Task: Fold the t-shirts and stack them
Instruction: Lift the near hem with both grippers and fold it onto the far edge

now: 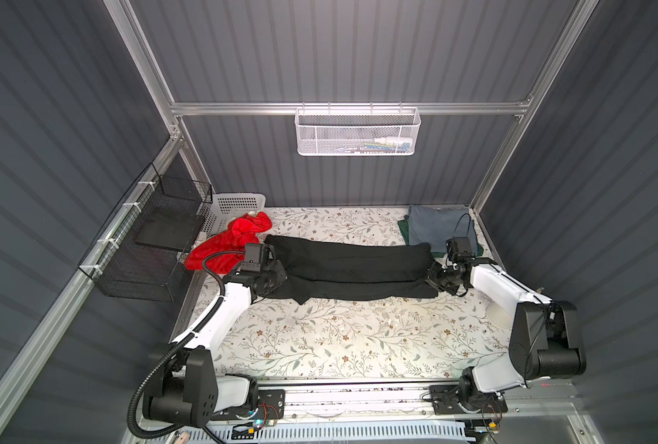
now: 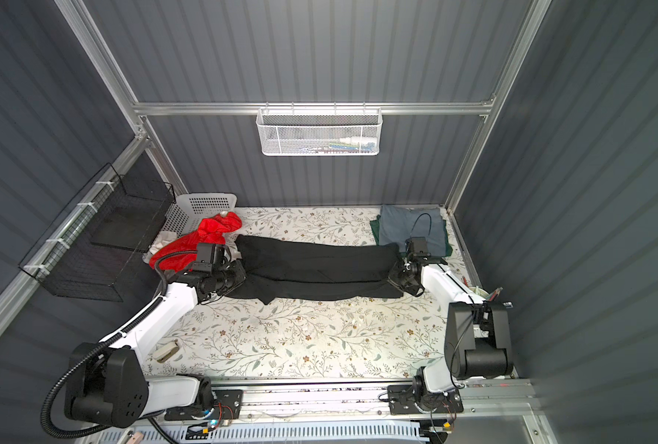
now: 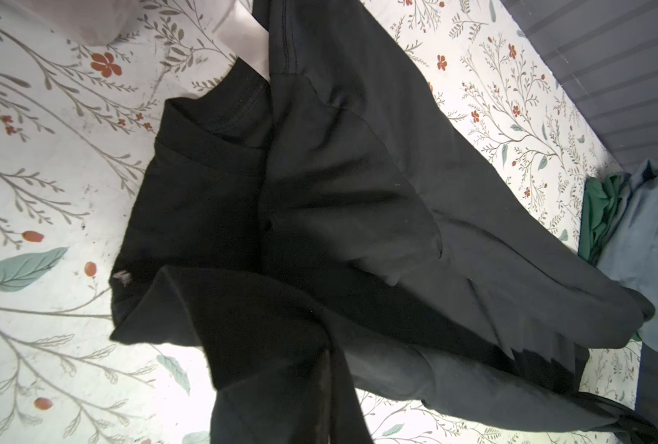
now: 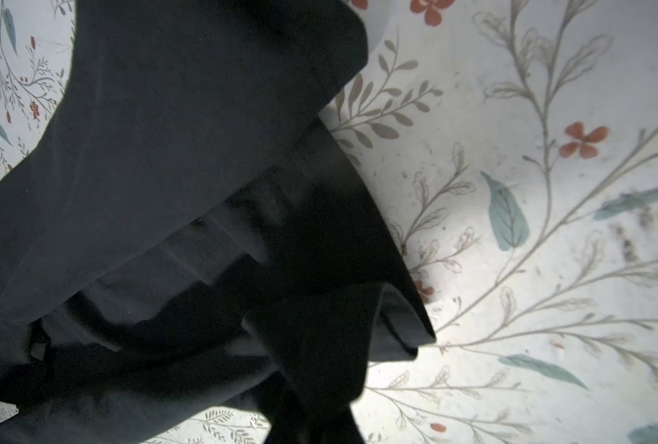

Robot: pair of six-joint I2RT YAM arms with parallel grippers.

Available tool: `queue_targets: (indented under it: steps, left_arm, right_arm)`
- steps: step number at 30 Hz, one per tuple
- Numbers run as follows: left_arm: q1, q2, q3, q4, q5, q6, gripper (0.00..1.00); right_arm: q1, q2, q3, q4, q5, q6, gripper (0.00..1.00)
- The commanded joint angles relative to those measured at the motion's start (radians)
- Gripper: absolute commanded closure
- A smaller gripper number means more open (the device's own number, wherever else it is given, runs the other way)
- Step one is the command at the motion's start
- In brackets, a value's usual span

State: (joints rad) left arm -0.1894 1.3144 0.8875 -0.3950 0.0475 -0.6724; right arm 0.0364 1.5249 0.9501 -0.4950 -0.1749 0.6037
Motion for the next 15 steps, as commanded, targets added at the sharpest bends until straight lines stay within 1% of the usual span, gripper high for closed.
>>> queue_targets:
  steps: [1, 8, 13, 14, 15]
  left_arm:
    - [0.01, 0.018, 0.029, 0.025, -0.015, 0.02, 1.0]
    - [0.018, 0.07, 0.053, 0.062, -0.016, 0.009, 1.0]
    - [0.018, 0.126, 0.079, 0.094, 0.03, -0.016, 1.0]
    - [0.018, 0.138, 0.084, 0.099, 0.034, -0.016, 1.0]
    - [0.017, 0.151, 0.089, 0.103, 0.033, -0.015, 1.0]
  right_arm:
    - [-0.003, 0.018, 0.04, -0.006, 0.023, -0.019, 1.0]
    - [-0.006, 0.065, 0.086, -0.009, 0.019, -0.027, 1.0]
    - [-0.005, 0.09, 0.105, -0.009, 0.009, -0.031, 1.0]
    - [-0.007, 0.094, 0.108, -0.007, 0.009, -0.03, 0.96]
    - [-0.007, 0.098, 0.112, -0.008, 0.008, -0.03, 0.86]
